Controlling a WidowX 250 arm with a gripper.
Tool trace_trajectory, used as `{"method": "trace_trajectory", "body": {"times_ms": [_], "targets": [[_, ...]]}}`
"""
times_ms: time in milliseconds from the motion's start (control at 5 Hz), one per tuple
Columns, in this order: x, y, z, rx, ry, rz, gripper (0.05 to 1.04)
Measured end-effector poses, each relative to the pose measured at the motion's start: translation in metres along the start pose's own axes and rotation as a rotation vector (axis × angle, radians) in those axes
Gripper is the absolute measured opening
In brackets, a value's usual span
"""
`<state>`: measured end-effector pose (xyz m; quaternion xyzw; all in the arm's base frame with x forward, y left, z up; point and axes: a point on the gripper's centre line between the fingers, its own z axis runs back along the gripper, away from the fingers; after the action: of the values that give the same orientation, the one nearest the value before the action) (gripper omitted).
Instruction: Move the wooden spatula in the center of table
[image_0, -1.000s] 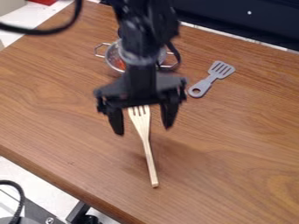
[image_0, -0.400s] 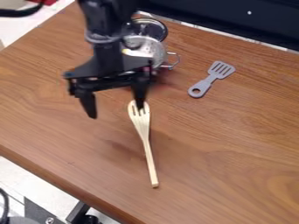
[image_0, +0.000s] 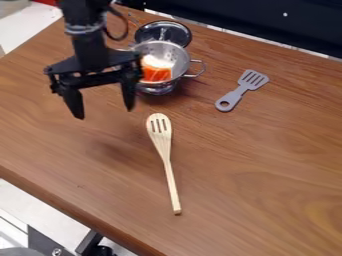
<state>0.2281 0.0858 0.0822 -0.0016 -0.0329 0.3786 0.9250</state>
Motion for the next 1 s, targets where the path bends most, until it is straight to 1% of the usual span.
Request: {"method": "trace_trajectory", "body": {"times_ms": [200,400,600,800,1000], "targets": [[0.014,0.011,-0.002,0.001,-0.007,-0.019,0.999],[0.027,0.023,0.001,-0.015,-0.018,-0.067,0.999],[0.037,0.037,-0.001,-0.014,-0.026,-0.102,0.999],[0.054,0.041,-0.002,-0.048,-0.072,-0.119,0.999],[0.070,0.040,0.001,-0.080,-0.124,-0.102,0.999]]}}
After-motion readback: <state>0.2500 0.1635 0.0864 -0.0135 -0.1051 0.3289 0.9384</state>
